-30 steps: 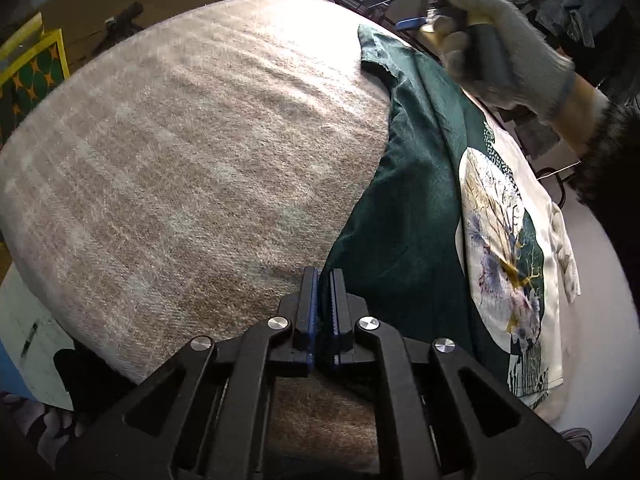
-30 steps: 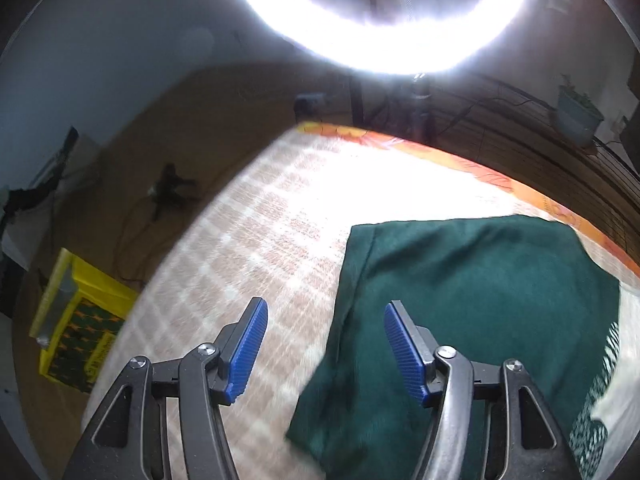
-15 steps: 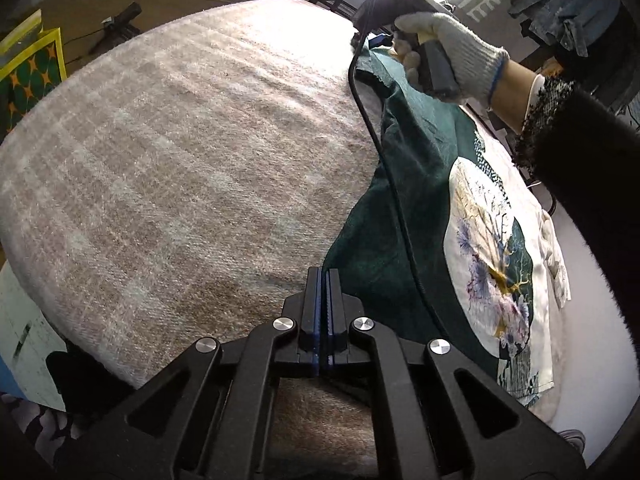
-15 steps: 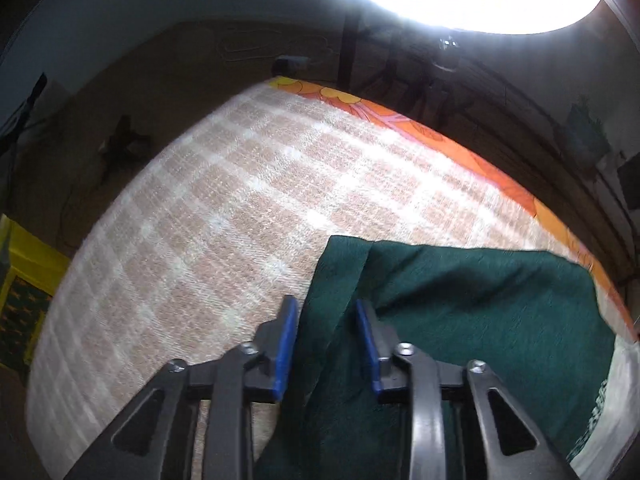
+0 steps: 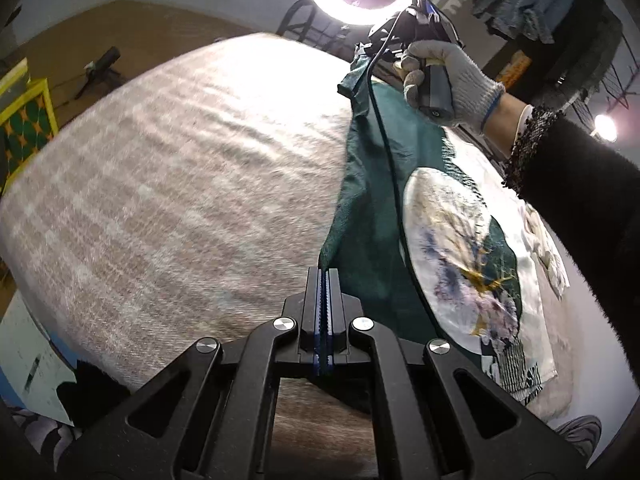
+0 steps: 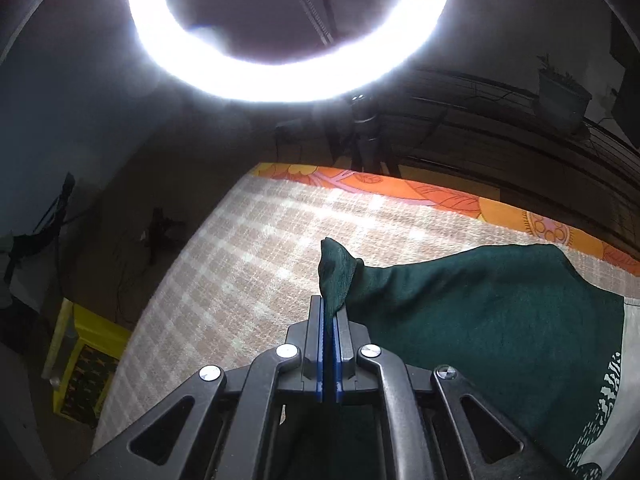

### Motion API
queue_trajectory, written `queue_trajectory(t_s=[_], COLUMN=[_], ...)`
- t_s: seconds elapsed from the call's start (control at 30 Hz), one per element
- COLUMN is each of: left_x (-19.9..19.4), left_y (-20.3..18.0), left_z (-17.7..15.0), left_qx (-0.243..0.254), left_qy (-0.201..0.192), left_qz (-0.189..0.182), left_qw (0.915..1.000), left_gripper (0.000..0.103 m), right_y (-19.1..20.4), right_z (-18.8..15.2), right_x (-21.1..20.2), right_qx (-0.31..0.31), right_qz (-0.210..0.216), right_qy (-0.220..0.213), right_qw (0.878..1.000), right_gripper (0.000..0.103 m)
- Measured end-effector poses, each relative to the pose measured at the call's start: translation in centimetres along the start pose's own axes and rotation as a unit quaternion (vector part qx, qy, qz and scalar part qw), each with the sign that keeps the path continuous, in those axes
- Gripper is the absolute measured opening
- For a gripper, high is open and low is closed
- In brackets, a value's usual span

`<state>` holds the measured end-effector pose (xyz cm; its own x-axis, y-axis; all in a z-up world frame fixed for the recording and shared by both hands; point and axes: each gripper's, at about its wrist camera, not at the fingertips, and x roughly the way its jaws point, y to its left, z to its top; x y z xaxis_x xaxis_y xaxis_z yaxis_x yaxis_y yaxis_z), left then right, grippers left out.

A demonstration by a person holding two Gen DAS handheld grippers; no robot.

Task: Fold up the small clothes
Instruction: 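Lift the green side edge and fold it over onto the printed center, then release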

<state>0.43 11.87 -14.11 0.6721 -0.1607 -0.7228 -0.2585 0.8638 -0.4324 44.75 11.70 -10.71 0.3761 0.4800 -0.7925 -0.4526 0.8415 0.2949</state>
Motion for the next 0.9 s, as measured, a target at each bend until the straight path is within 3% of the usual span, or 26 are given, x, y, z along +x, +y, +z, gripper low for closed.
queue_trajectory(t_s=[0.33,0.73,0.9], left_x=[-1.1,2.3,3.4], left_y=[-7.2,-13.2,-15.2], left_z=[-1.4,-4.6,-5.8], left_qx=[0.109,0.182,0.206], left_qy=[-0.024,0.035,0.054], left_qz=[-0.029,-0.055,-0.064], left_qw=[0.9934,0.9811,0.975], left_gripper=[0.0,0.0,0.0], right_y=[-8.1,-18.4,-19.3], right_z=[-1.5,-5.9,-5.9], right_x=[-7.8,-9.8,-10.0], right_qx=[0.063,0.124,0.1], right_qz=[0.051,0.014,-0.03], right_qy=[-0.08,-0.072,-0.061], right_qw=[0.994,0.99,0.993], right_gripper=[0.001,0.001,0.001])
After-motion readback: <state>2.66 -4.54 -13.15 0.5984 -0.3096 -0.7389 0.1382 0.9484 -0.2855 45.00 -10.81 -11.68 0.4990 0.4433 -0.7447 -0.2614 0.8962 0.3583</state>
